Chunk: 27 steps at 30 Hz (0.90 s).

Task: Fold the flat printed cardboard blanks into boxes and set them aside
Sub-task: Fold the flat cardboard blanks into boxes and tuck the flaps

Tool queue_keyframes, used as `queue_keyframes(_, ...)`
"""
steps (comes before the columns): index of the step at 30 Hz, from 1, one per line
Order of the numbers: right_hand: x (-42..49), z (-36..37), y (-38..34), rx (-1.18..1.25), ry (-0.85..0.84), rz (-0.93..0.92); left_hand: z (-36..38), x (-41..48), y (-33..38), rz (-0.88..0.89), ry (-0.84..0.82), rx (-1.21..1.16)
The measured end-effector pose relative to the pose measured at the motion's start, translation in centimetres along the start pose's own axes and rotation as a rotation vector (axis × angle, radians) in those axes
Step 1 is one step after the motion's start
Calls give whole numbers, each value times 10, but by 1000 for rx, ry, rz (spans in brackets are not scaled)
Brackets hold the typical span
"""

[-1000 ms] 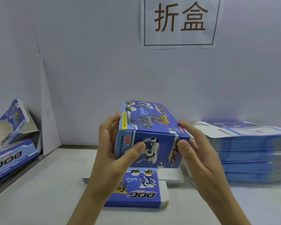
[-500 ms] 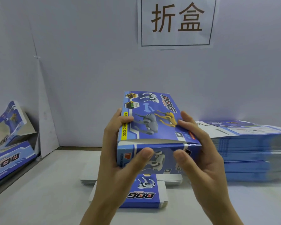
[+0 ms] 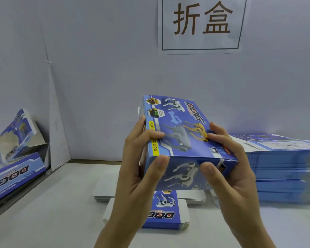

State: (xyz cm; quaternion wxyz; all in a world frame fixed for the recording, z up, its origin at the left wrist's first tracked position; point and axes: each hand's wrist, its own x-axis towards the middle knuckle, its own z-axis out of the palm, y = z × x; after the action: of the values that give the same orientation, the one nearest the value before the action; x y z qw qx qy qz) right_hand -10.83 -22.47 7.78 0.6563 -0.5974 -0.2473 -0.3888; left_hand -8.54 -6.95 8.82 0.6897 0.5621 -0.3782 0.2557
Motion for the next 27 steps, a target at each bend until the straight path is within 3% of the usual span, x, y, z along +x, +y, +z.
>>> queue_keyframes(4, -2, 3, 0, -103, 49, -35, -5, 1, -4, 0, -17, -11)
queue_keyframes(9, 2, -4, -5, -211, -81, 9, -6, -1, -9, -59, -23, -124)
queue_keyframes(13, 1, -3, -7, -230, -26, 20, -2, -1, -11, -55, -7, -160)
queue_keyframes(15, 0, -3, -4, -155, -23, 51, -4, 0, -11, -98, 8, -144)
queue_keyframes(19, 3, -13, 0, 212, -38, 325, -12, 2, -13, -230, 7, -244)
queue_keyframes(23, 8, -15, -3, 217, -216, 387, -12, 1, -15, -280, -29, -246)
queue_keyframes(27, 8, -21, -3, 104, -208, 328, -10, 1, -16, -339, -49, -243)
